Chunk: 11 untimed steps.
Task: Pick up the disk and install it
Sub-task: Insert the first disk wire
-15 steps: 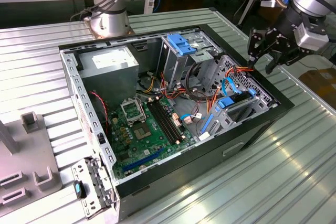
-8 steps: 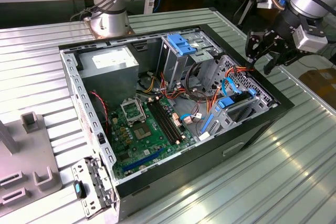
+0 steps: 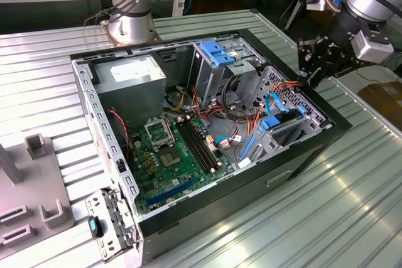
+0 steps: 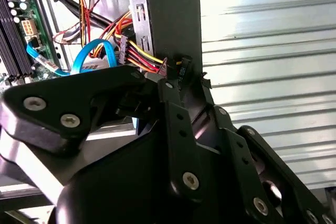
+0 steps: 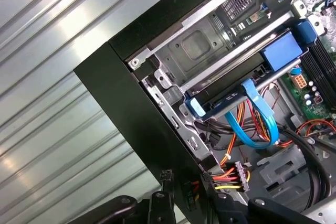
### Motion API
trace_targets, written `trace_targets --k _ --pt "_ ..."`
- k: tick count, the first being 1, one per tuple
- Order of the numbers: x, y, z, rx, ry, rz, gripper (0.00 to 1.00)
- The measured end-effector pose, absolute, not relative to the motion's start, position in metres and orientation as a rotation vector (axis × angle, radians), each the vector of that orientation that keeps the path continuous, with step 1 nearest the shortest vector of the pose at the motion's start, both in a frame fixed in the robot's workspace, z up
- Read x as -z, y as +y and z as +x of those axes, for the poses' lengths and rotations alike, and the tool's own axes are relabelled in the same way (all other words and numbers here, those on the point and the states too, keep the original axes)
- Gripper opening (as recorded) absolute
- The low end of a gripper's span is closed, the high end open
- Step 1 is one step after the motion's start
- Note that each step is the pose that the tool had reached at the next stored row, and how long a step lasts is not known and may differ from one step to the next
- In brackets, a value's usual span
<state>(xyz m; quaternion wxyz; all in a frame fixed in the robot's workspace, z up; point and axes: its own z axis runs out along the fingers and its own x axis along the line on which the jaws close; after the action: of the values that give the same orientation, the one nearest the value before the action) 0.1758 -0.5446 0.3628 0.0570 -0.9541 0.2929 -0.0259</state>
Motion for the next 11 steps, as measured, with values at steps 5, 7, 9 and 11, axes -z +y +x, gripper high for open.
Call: trace_targets --k 5,7,9,11 --pt "-0.3634 -0.5444 0.1758 0.078 0.834 -2.908 0.33" --pt "-0.364 -0.5445 0.1758 0.074 0.76 -2.927 0.33" --pt "-0.3651 -0.5445 0.1758 0.074 0.758 -2.928 0.33" --pt "-0.3652 -0.5443 0.176 0.078 0.746 -2.93 0.33"
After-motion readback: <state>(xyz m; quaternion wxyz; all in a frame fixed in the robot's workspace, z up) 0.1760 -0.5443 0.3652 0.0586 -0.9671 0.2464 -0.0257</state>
